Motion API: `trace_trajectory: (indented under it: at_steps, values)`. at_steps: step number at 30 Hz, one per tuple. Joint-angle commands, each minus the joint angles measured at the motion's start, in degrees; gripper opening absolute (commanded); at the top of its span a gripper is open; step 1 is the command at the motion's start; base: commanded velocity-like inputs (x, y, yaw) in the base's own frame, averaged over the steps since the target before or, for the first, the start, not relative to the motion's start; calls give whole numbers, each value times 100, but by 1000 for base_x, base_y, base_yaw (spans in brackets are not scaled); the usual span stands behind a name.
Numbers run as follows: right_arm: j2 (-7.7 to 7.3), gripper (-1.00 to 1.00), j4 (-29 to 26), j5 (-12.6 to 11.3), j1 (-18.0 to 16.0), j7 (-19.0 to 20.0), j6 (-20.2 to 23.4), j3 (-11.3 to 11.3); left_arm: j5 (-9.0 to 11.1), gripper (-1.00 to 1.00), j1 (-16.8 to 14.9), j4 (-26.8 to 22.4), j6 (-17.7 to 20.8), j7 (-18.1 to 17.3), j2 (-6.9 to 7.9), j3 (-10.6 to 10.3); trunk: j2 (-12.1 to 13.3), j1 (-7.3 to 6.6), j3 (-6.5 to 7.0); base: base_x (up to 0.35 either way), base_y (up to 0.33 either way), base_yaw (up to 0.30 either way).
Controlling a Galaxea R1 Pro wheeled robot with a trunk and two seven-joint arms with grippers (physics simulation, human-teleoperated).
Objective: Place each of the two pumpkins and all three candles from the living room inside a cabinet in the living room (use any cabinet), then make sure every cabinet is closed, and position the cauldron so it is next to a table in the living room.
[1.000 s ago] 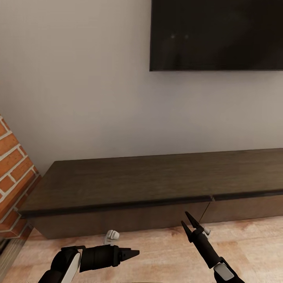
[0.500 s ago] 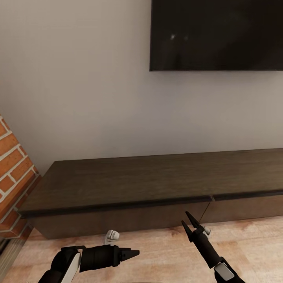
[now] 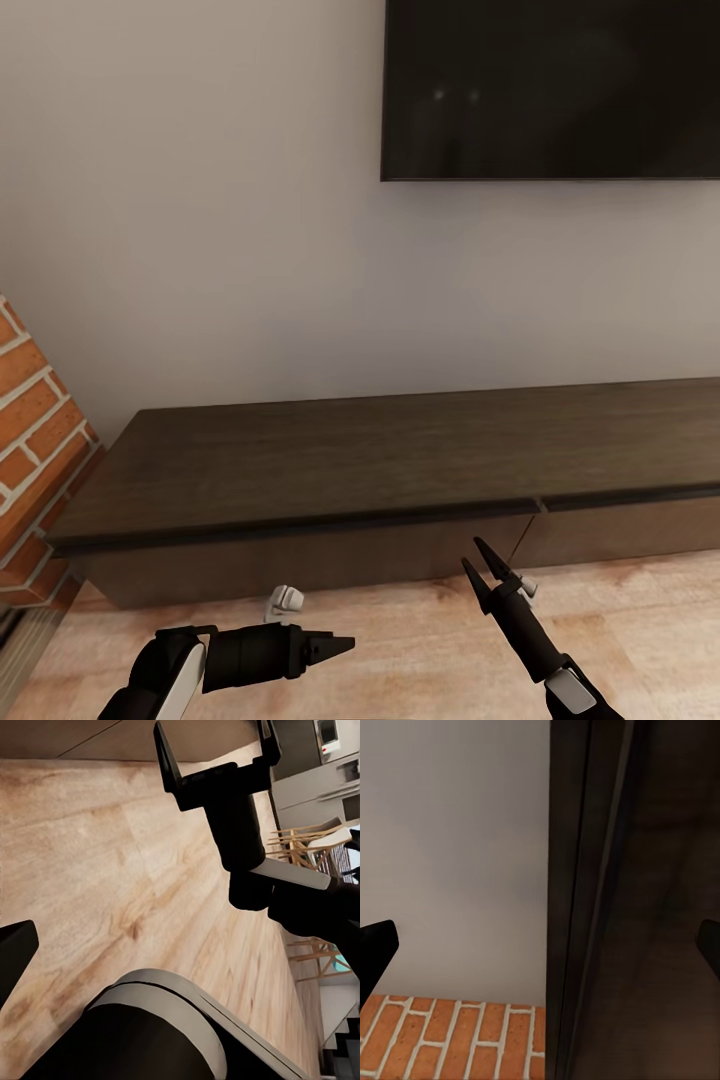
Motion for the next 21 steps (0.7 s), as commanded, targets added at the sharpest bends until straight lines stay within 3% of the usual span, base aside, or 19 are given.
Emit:
trace_trajectory:
  at_steps: [1, 15, 21]
  values:
    - [-2, 100, 4, -48, -2, 11, 59, 18, 25, 100, -3, -3, 30, 4, 4, -7, -2, -1, -5, 83, 0, 0]
    - [-2, 100, 5, -48, -2, 3, 59, 18, 21, 100, -3, -3, 25, 4, 1, -7, -2, -1, -5, 72, 0, 0]
    - [-2, 100, 5, -48, -2, -18, 62, 18, 17, 100, -3, 14, 22, 11, -3, -7, -2, -1, -5, 231, 0, 0]
